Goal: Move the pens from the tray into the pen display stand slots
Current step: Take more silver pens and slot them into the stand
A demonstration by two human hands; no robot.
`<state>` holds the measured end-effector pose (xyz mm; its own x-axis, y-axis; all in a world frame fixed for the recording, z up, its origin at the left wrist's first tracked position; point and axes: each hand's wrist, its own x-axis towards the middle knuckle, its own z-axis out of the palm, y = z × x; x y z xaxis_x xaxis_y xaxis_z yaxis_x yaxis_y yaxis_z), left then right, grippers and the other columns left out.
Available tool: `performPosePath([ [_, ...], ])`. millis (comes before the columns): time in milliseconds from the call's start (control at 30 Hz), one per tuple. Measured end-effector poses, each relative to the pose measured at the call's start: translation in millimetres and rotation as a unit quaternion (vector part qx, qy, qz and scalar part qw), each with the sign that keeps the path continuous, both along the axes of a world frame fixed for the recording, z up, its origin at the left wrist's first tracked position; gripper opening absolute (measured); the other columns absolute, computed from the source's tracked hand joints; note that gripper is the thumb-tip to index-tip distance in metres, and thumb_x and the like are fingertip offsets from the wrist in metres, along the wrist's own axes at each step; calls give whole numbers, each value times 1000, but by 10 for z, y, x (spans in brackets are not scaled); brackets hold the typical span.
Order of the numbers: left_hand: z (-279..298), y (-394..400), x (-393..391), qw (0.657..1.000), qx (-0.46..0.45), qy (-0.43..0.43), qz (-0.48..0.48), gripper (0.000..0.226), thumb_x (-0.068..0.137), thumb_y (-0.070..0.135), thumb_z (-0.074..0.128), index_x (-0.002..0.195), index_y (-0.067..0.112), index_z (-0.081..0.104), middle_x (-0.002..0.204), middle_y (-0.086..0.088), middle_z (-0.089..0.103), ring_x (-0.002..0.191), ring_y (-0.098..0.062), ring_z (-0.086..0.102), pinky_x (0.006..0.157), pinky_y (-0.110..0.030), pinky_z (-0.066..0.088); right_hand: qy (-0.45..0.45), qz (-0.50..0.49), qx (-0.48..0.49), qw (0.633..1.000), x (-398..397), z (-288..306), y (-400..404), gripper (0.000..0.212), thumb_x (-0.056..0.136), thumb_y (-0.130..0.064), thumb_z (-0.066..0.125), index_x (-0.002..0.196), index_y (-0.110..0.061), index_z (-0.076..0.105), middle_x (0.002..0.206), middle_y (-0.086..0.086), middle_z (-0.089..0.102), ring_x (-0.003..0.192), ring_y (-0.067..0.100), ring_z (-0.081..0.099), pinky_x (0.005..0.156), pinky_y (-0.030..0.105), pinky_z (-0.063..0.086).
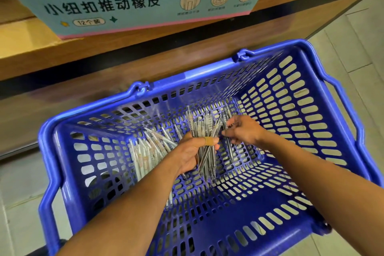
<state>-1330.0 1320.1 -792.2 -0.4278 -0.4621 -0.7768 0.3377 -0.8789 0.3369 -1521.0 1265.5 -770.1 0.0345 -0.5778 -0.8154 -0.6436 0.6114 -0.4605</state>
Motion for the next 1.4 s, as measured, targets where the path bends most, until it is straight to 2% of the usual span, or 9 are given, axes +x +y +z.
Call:
performPosePath([
  [133,17,-8,38,1000,6,2,6,82,58,15,81,129,-10,49,100,-23,68,69,-21,73,56,-31,57,-202,-81,58,974,13,212,-46,28,80,-6,72,102,-5,55,69,5,66,59,17,62,55,25,51],
  [267,57,-22,40,1000,-2,29,-4,49,67,19,76,108,-5,65,83,-14,72,67,-20,69,64,-33,56,-243,-74,95,962,96,248,-19,29,68,-12,75,92,-4,61,75,10,69,65,18,66,65,25,57],
  [467,134,-37,18,999,-4,-31,37,117,63,18,85,153,-5,14,125,-28,60,87,-26,72,65,-32,56,-221,-77,25,972,226,186,57,31,61,-17,80,87,-3,69,78,14,72,66,18,69,64,24,58],
  [700,76,-22,-13,998,-9,-64,23,116,58,22,92,148,-7,24,133,-29,56,118,-38,59,104,-53,45,-222,0,50,974,204,197,28,13,82,-7,69,94,-4,73,81,10,73,66,14,67,61,21,56],
  [767,73,-16,2,997,-1,-74,19,113,56,18,91,147,-6,30,136,-30,52,112,-35,62,97,-49,50,-232,-16,76,970,121,200,-40,17,78,-10,71,94,-5,74,83,12,73,66,15,67,61,21,55],
  [1000,76,10,42,996,22,-90,9,77,77,3,78,139,-11,36,75,-12,69,62,-20,68,57,-31,57,156,-27,-126,979,-100,-273,-226,12,92,-17,64,96,-9,56,96,12,65,84,26,64,77,40,55],
  [1133,108,-5,38,994,19,-105,0,88,68,9,84,140,-9,37,86,-16,71,74,-24,70,68,-37,59,216,67,-135,965,-17,-385,-259,17,95,-25,61,90,-12,52,93,9,61,86,28,60,70,34,49],
  [1233,106,-1,14,993,1,-121,2,122,36,29,90,140,-6,38,137,-28,52,126,-40,53,106,-55,43,247,113,-128,954,30,-410,-281,13,96,-18,59,93,-6,57,94,12,63,86,30,62,70,36,52],
  [1400,101,3,-19,991,-12,-134,-10,129,30,27,86,145,6,31,146,-28,43,135,-44,43,109,-62,36,237,118,-48,963,-1,-269,-229,26,97,-20,56,74,-8,54,72,7,57,63,20,55,53,25,43],
])
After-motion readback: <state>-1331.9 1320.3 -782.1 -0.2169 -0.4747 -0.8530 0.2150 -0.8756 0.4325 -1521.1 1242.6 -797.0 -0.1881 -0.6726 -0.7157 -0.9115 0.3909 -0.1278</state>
